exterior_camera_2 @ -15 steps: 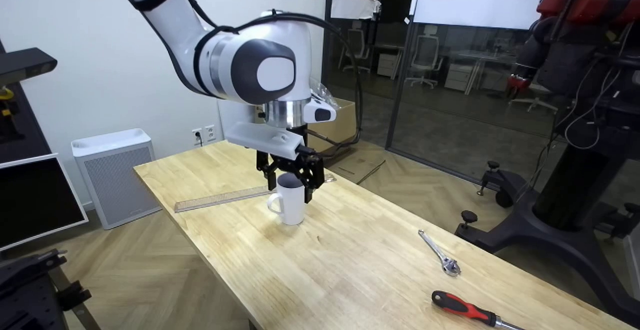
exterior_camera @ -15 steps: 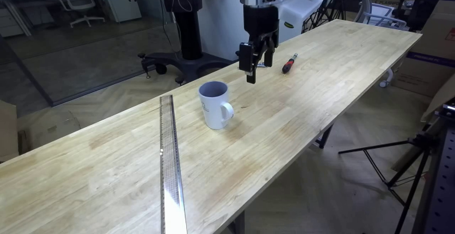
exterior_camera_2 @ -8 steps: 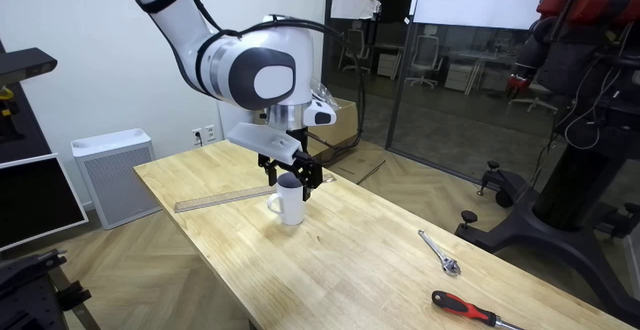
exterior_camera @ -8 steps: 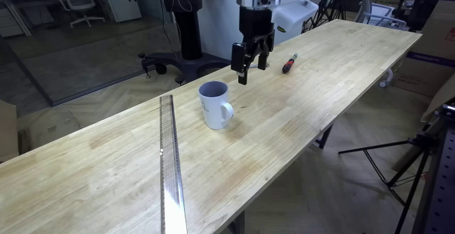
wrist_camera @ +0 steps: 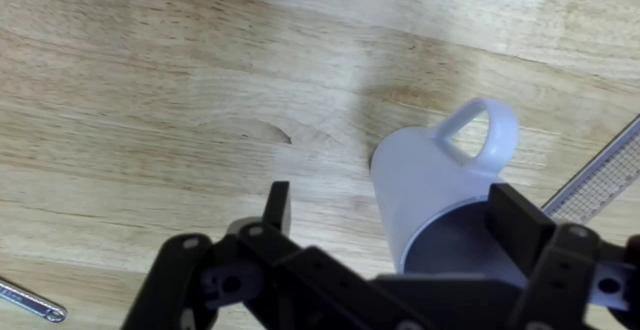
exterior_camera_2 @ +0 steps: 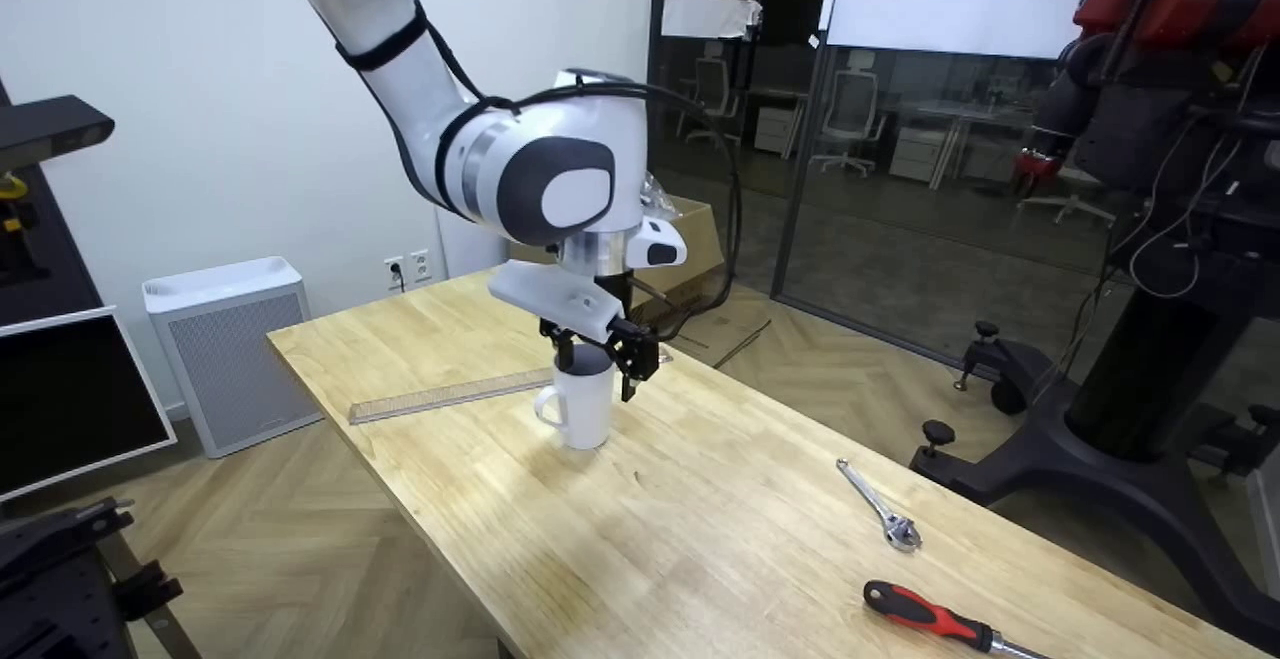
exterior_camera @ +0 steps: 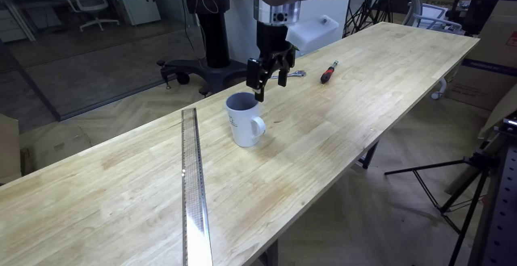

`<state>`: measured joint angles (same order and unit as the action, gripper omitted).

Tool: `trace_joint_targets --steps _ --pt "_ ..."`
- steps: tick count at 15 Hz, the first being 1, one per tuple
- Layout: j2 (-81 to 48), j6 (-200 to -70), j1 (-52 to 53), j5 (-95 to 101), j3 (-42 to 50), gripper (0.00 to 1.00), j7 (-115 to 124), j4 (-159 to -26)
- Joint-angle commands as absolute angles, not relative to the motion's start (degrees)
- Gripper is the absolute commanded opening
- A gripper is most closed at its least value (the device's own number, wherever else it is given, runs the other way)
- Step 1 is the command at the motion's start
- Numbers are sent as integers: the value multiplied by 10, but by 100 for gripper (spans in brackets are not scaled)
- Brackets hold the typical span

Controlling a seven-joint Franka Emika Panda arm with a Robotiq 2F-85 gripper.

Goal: Move the mug slightly to the right

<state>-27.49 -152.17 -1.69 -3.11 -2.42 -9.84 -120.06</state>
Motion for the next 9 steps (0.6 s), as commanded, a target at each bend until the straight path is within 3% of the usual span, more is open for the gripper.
trace_joint_targets --steps 1,9 --pt "-308 -1500 -7 -15 -15 100 -71 -1143" --pt "-353 -1445 6 -5 -14 100 -60 -1070"
